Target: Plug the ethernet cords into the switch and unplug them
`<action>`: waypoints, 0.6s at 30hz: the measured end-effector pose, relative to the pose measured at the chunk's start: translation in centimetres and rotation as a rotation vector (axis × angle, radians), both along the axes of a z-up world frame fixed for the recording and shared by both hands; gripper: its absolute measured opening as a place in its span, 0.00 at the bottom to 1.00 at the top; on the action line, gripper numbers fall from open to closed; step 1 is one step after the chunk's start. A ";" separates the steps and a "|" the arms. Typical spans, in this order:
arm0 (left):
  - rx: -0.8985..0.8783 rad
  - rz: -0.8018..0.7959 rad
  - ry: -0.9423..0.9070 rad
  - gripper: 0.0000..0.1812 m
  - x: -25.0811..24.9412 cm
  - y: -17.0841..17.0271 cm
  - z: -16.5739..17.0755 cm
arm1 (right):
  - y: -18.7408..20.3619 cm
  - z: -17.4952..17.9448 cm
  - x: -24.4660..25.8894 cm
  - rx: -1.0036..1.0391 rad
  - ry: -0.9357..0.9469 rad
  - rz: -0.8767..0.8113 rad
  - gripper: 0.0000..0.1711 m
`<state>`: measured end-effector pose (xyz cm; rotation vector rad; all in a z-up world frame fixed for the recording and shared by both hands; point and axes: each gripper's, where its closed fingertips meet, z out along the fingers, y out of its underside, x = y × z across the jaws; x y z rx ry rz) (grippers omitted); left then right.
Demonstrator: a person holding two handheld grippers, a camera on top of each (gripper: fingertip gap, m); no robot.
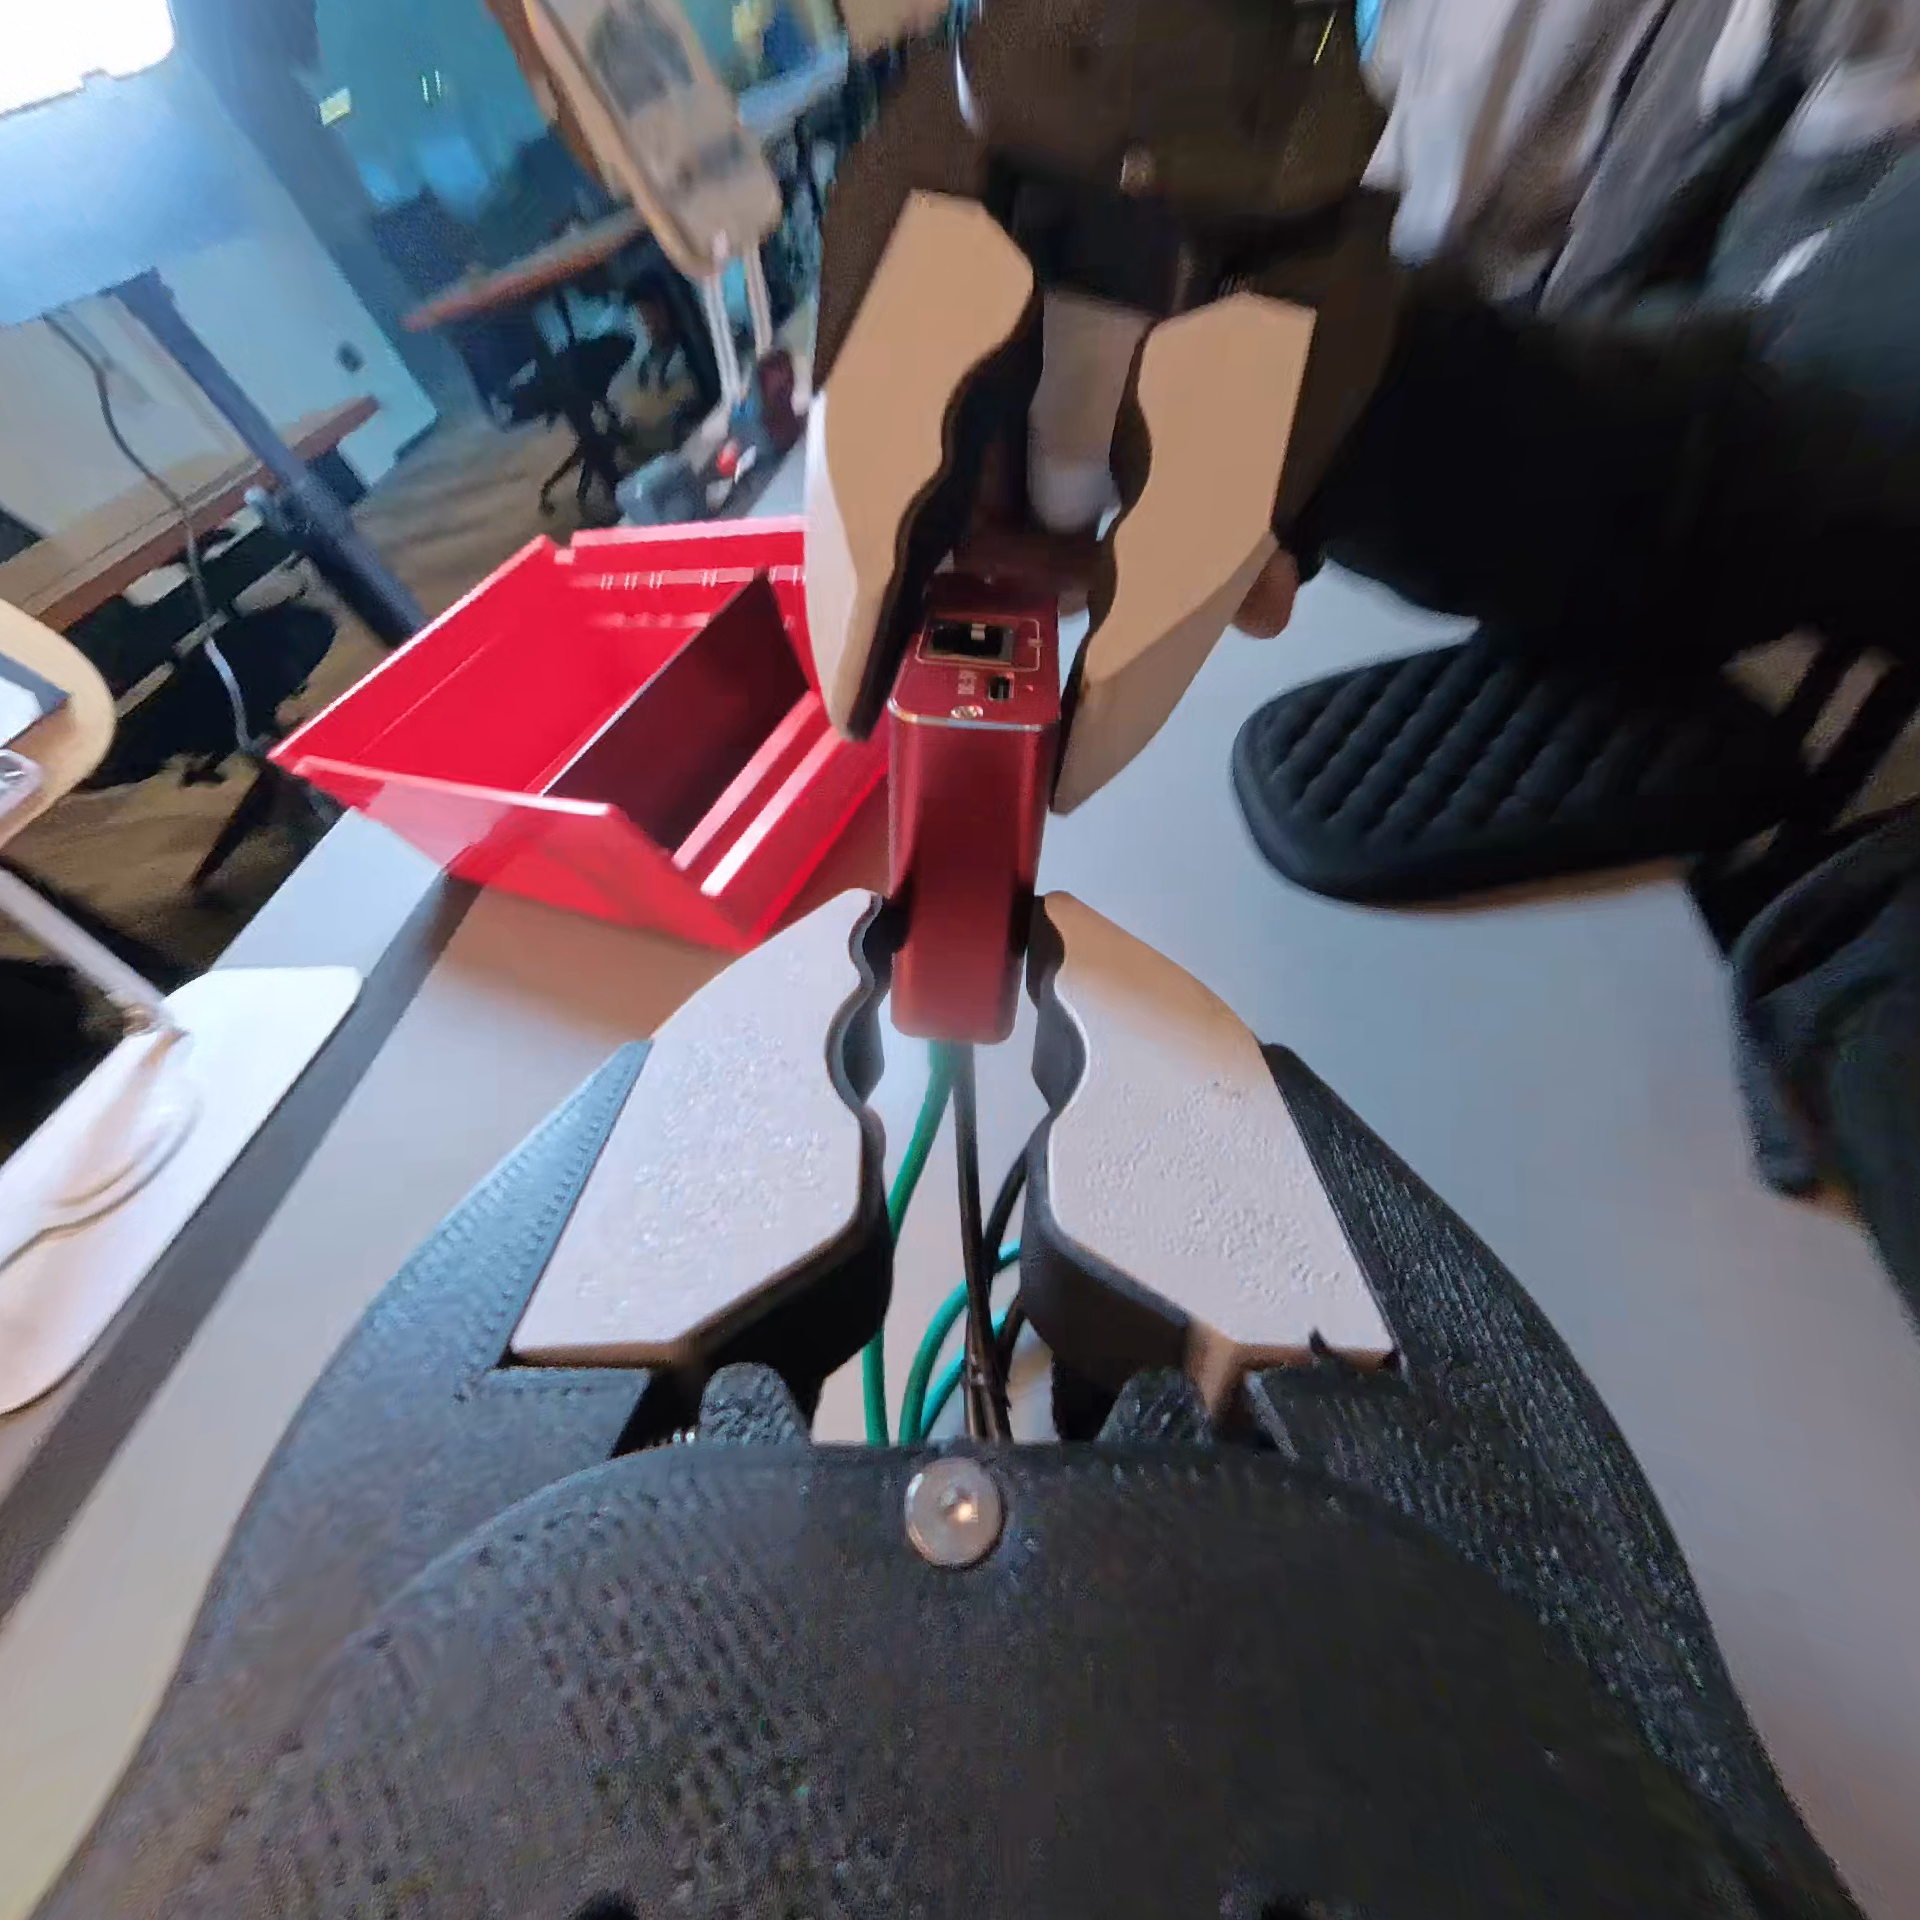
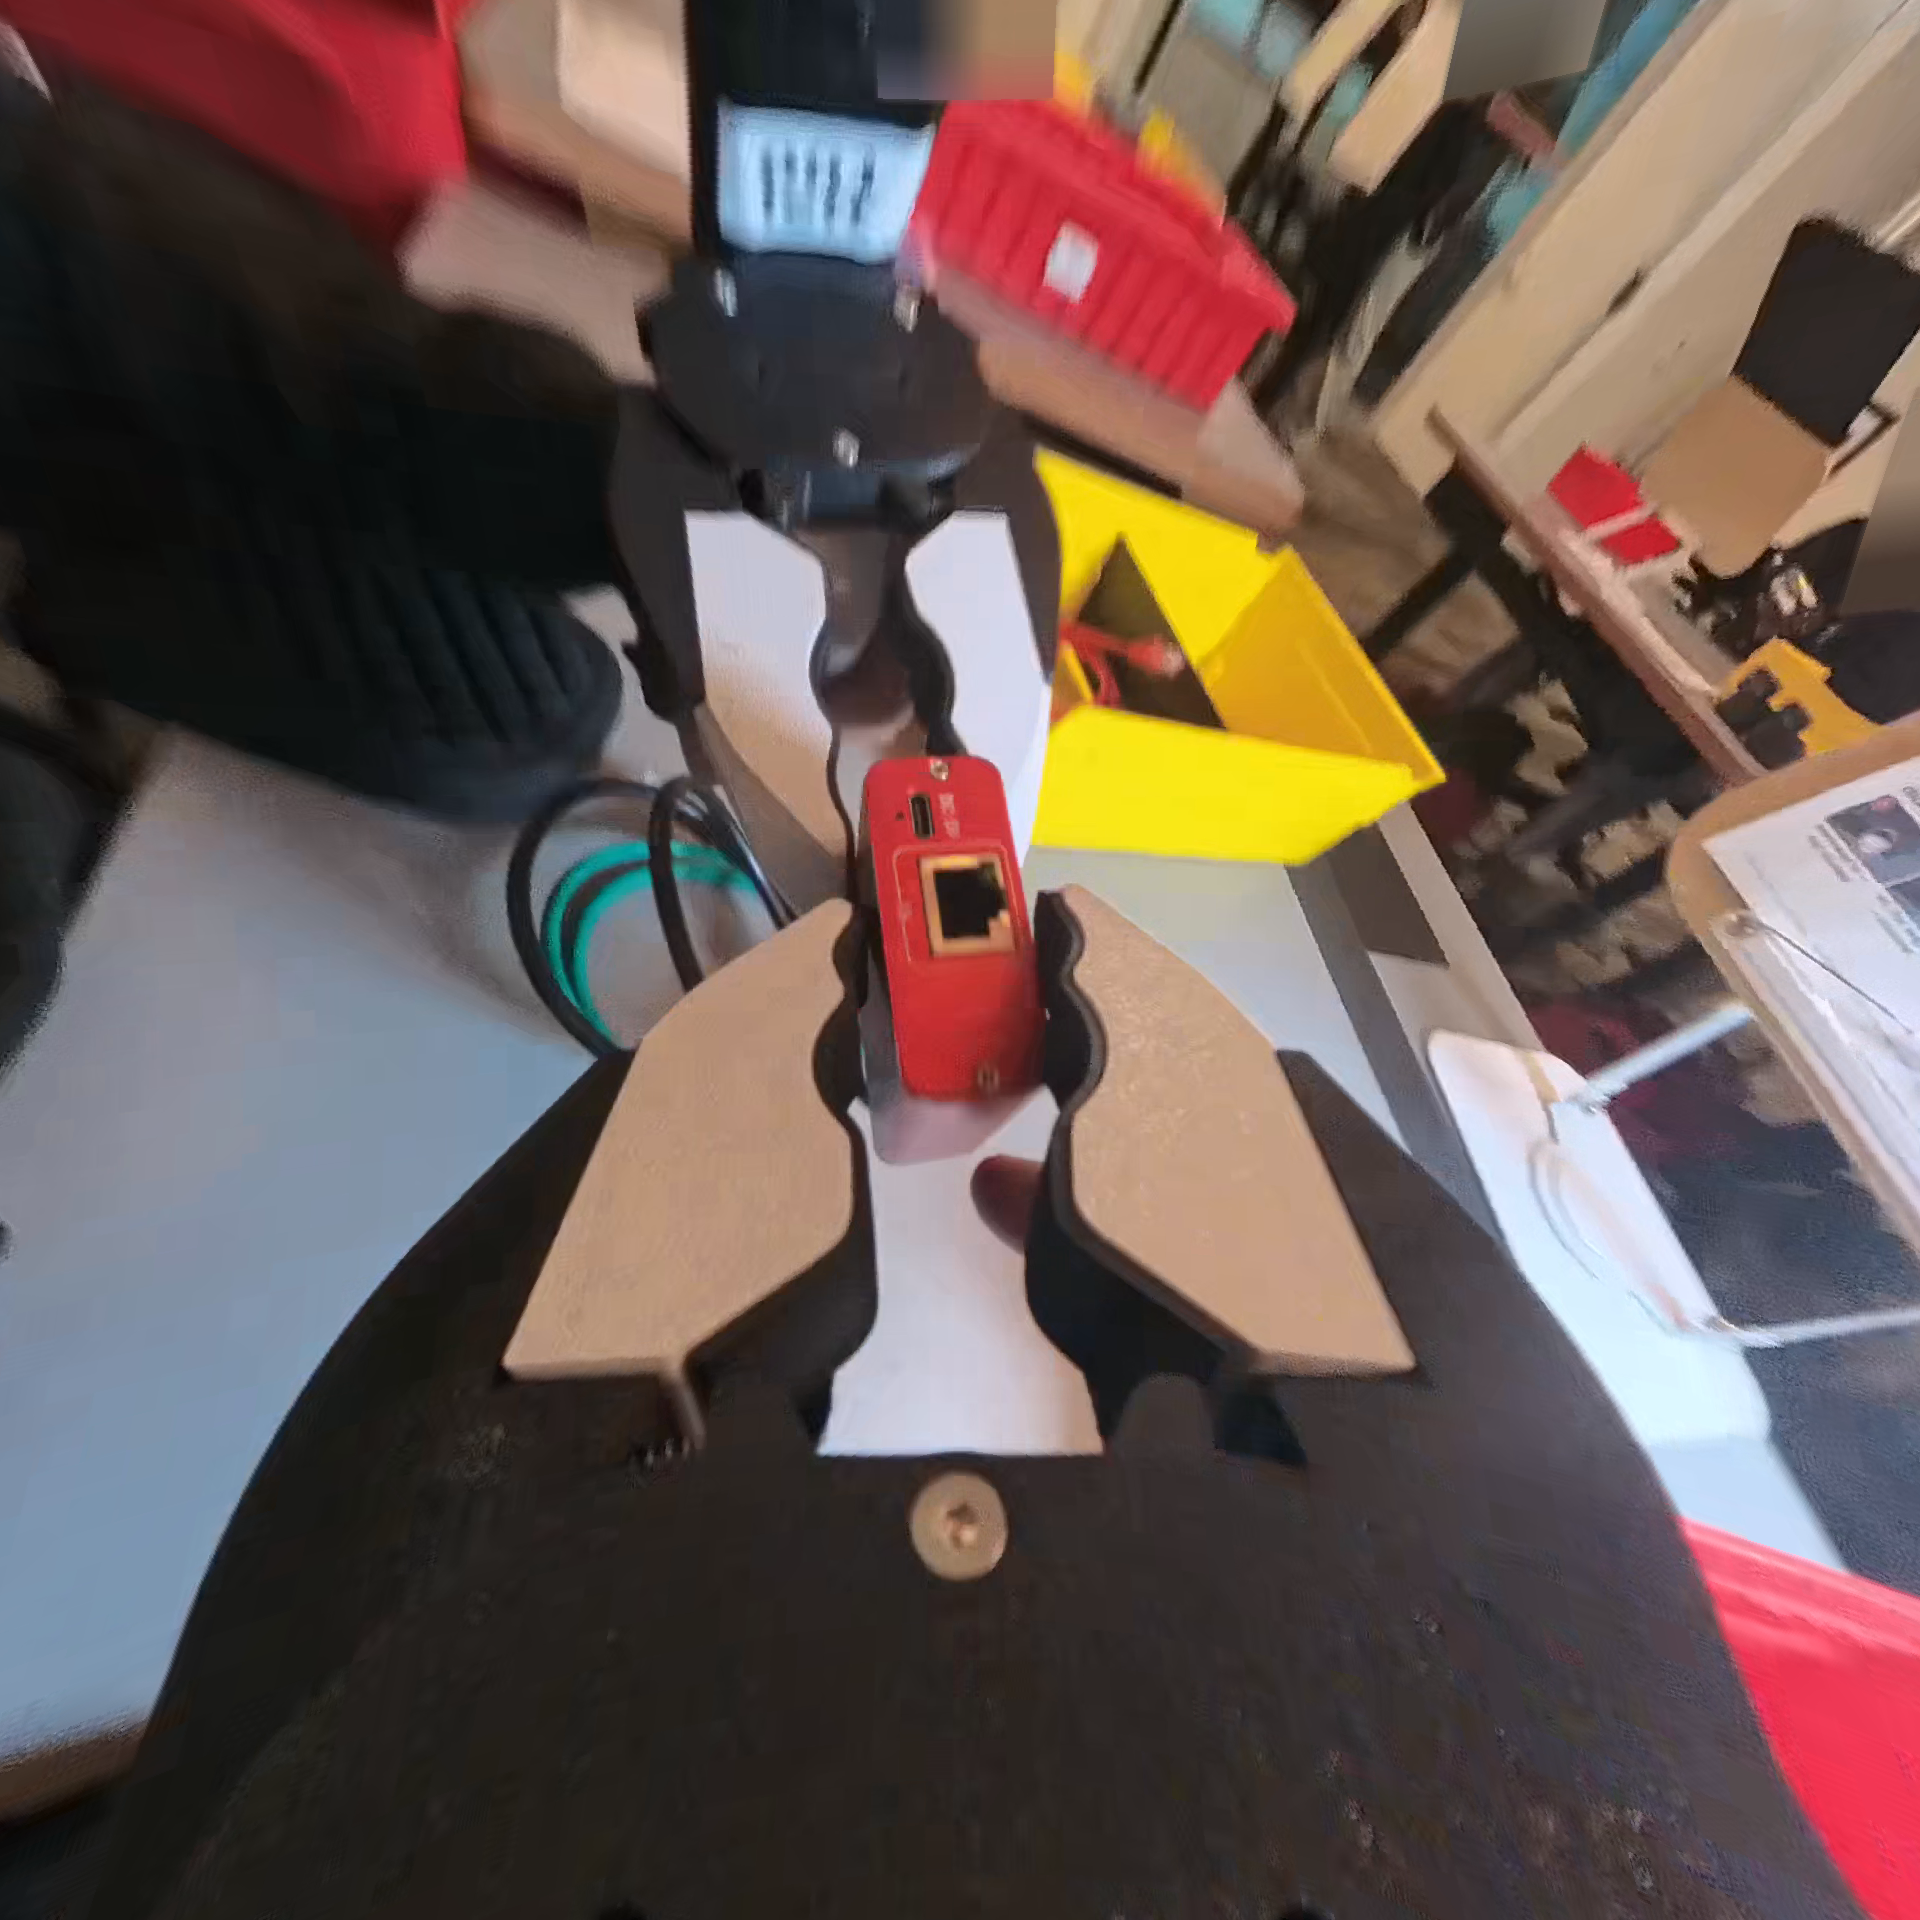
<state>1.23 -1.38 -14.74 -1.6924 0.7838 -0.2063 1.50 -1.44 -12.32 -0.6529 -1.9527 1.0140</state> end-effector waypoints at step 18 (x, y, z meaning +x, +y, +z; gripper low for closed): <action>0.042 -0.094 -0.225 0.21 0.1 -0.7 0.9 | -0.2 -2.7 -0.6 -0.148 -0.065 0.028 0.16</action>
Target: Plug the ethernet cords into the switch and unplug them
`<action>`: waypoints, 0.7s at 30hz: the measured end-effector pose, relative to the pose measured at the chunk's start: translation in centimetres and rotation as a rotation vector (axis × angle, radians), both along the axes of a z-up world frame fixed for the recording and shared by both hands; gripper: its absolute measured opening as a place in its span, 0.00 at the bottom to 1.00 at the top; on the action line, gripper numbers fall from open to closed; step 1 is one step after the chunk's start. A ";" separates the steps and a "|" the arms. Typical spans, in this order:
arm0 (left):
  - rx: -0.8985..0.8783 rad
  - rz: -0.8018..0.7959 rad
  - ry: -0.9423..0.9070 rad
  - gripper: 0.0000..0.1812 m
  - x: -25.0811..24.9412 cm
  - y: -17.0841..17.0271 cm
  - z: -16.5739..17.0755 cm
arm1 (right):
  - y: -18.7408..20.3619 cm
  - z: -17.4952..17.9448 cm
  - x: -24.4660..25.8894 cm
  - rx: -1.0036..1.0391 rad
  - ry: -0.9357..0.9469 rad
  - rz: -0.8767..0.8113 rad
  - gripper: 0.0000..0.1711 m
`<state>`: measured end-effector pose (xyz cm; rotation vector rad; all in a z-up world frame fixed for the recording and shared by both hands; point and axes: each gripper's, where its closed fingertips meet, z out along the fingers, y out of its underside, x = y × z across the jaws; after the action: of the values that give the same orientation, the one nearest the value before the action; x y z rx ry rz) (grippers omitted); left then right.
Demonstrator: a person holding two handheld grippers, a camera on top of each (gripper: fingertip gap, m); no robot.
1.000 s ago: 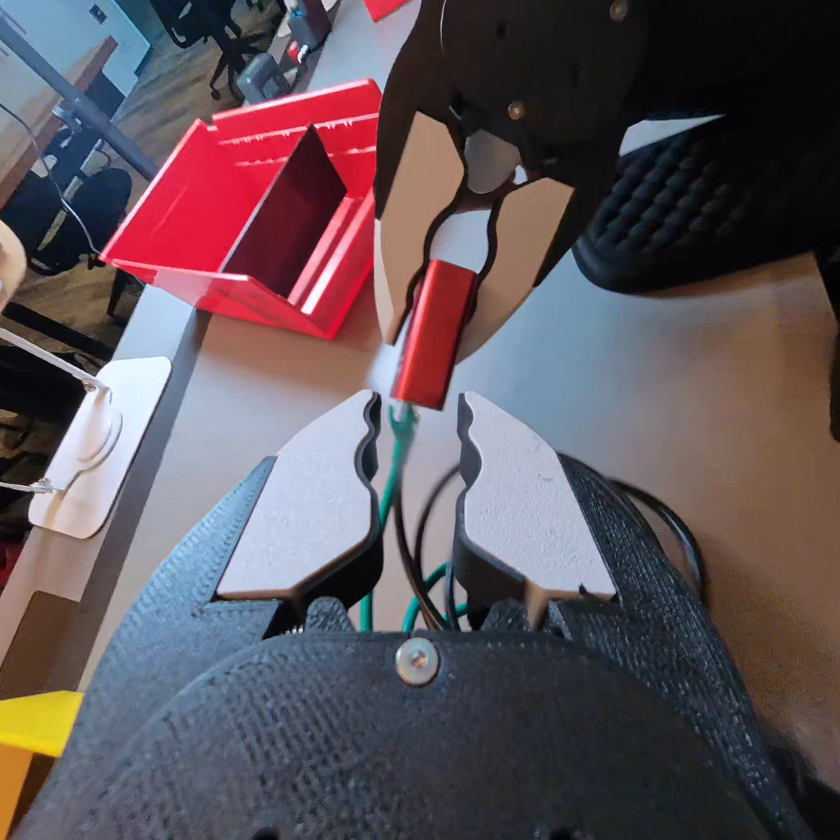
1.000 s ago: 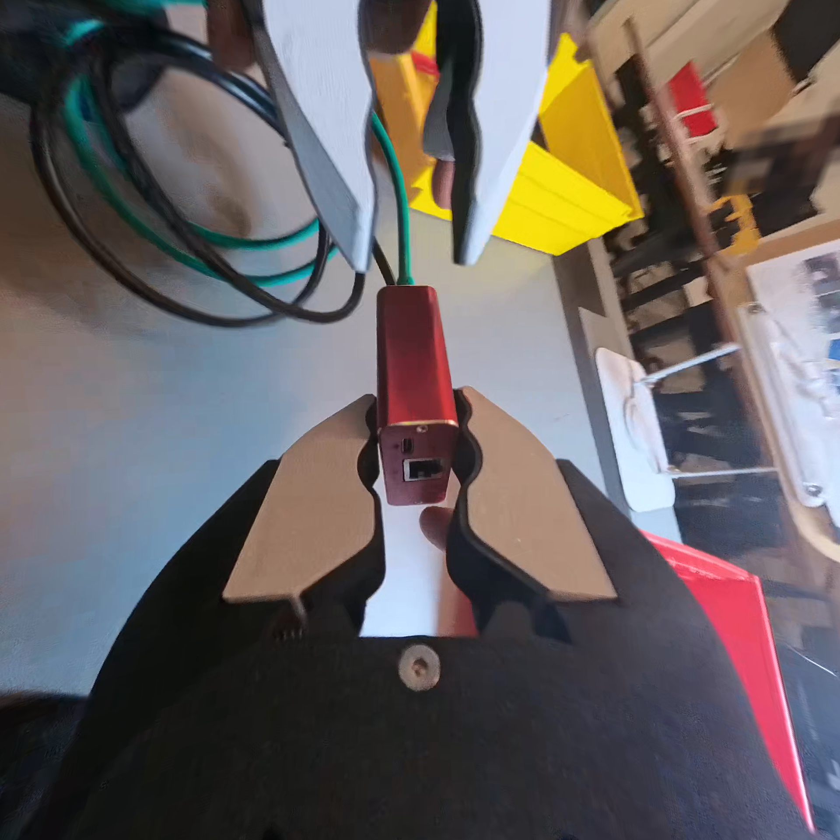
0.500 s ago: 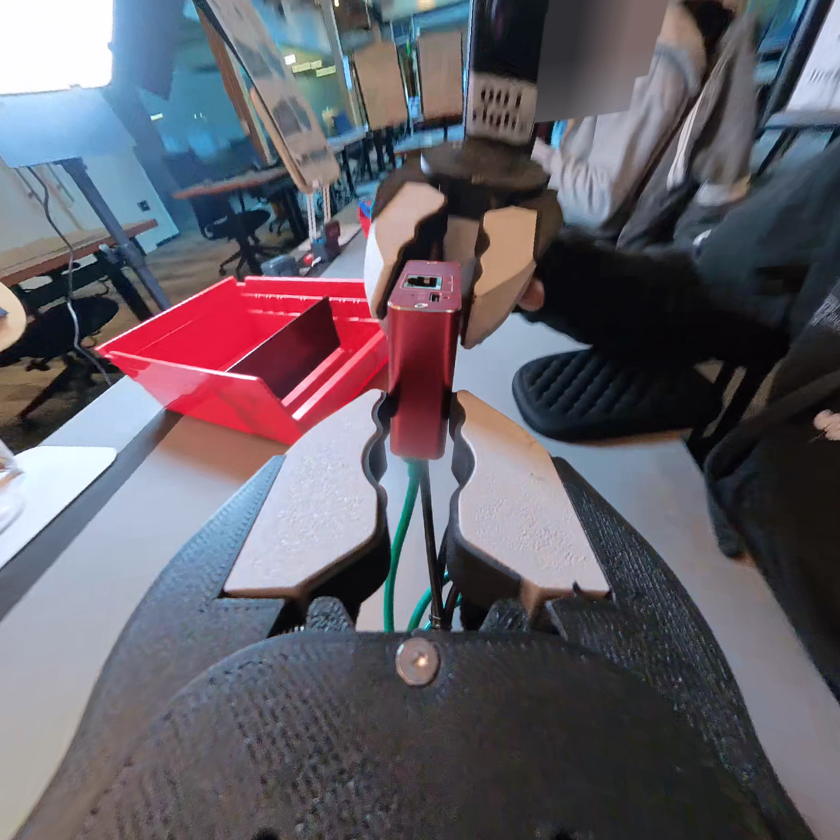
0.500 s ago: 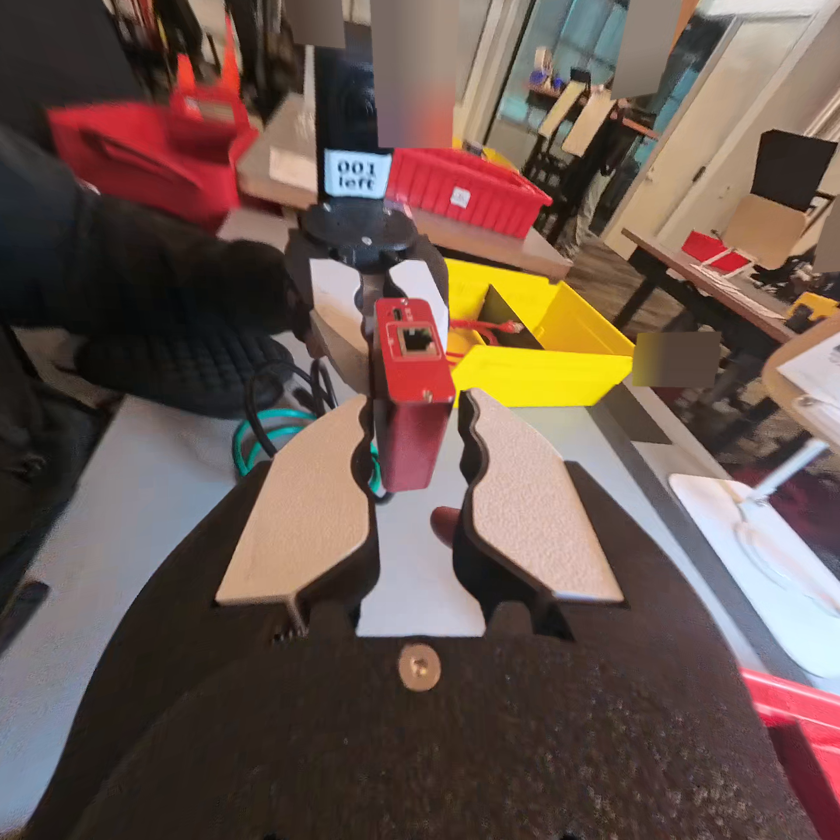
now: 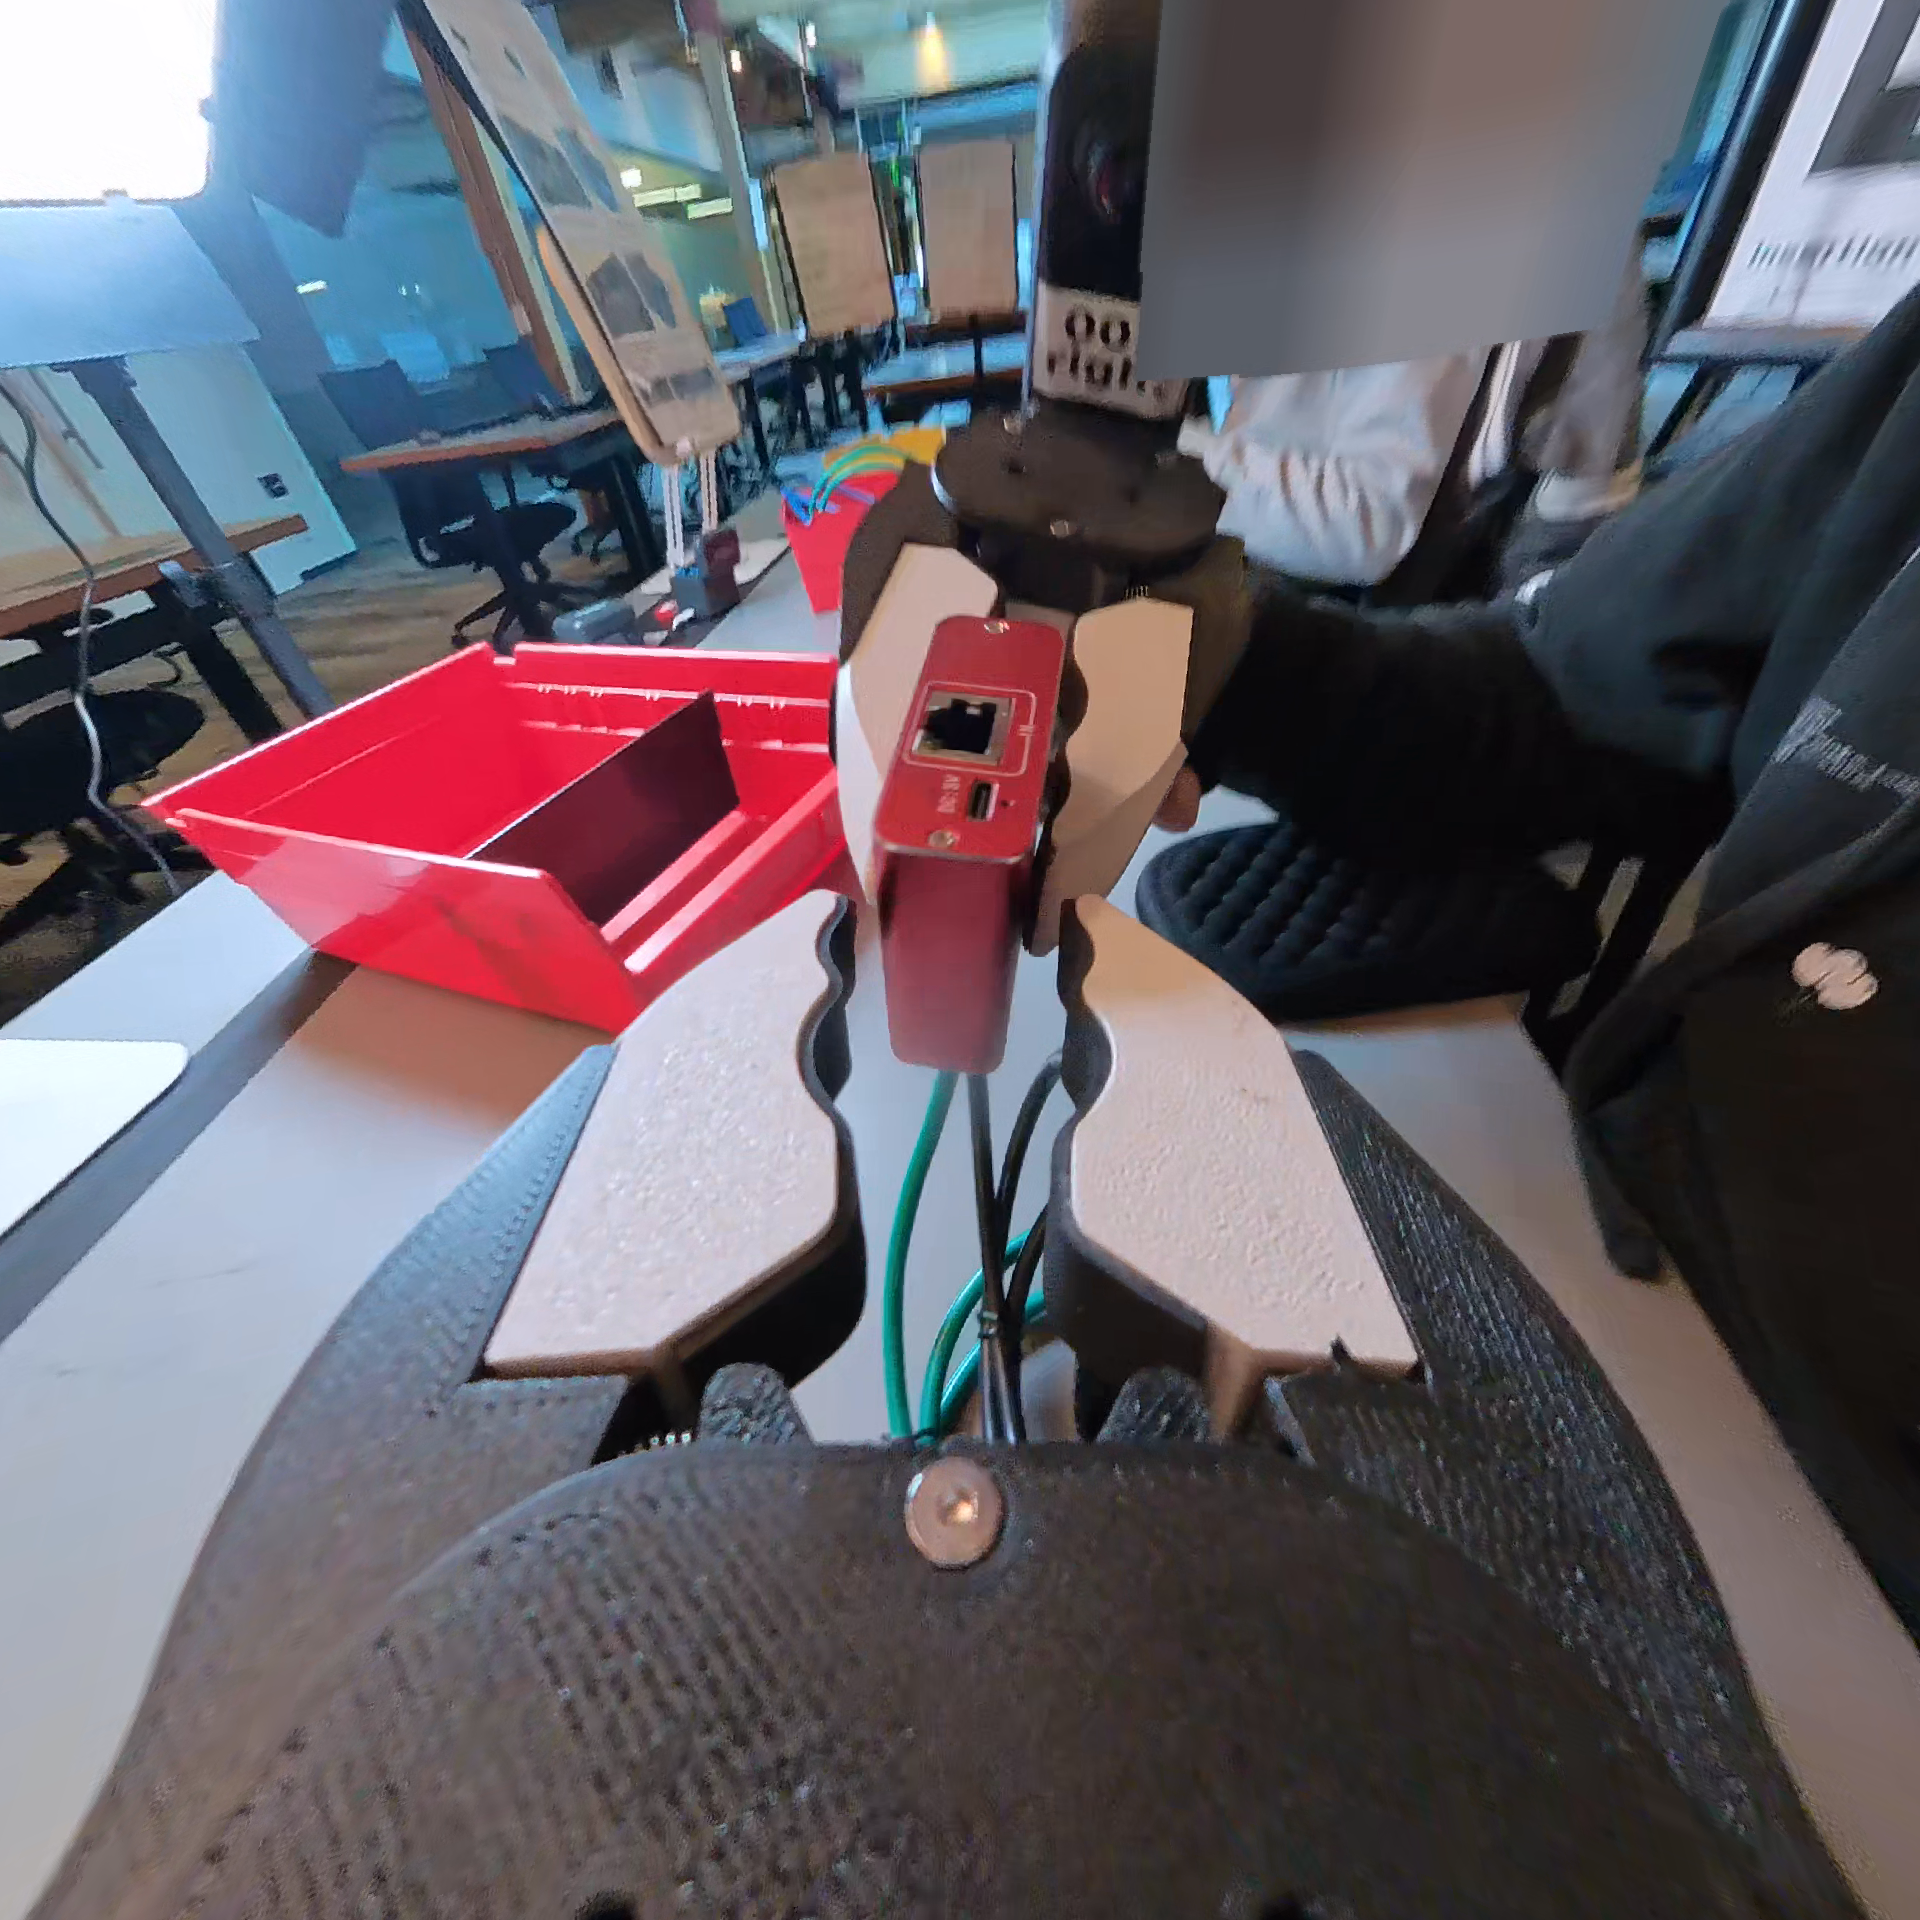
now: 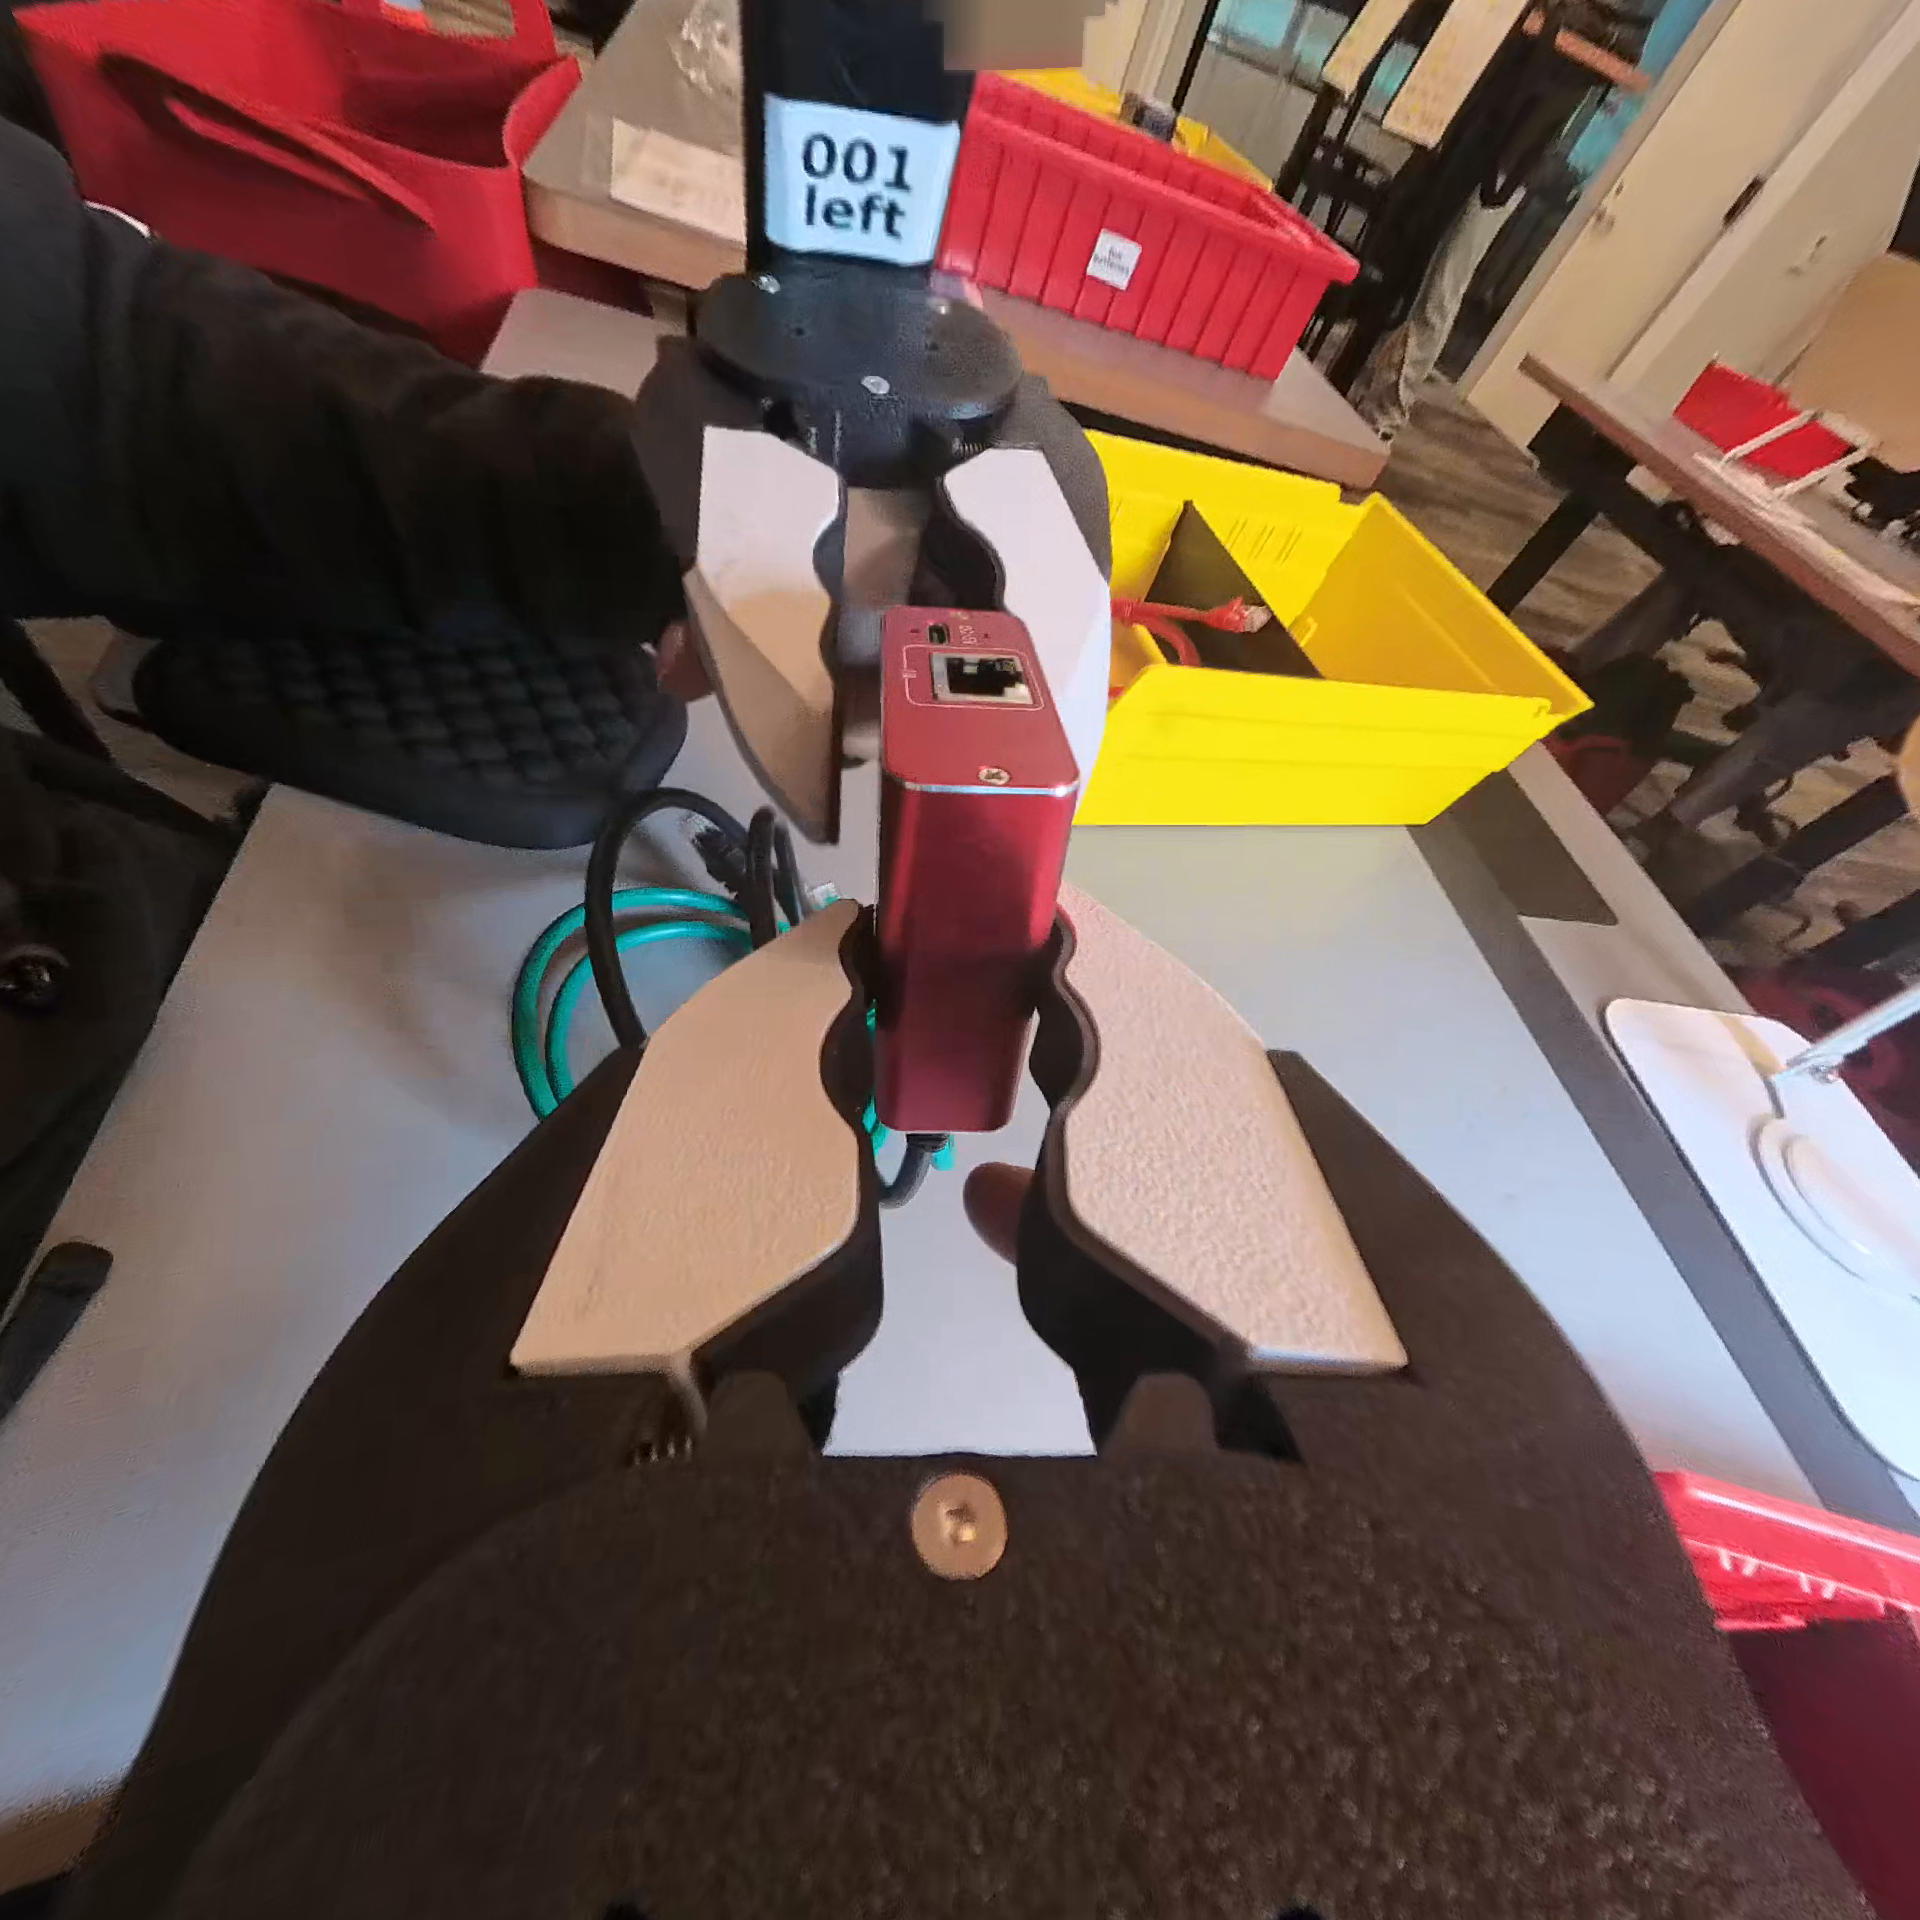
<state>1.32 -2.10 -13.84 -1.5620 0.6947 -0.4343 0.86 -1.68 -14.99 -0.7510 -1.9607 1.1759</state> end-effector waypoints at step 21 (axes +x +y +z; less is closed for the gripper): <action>-0.039 0.055 -0.151 0.20 -1.2 0.4 0.9 | 1.0 4.3 0.2 0.213 -0.030 -0.024 0.16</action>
<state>0.08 -1.70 -12.89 -1.5632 0.5291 -0.5217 1.04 -0.68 -10.66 -0.6814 -2.0574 0.9278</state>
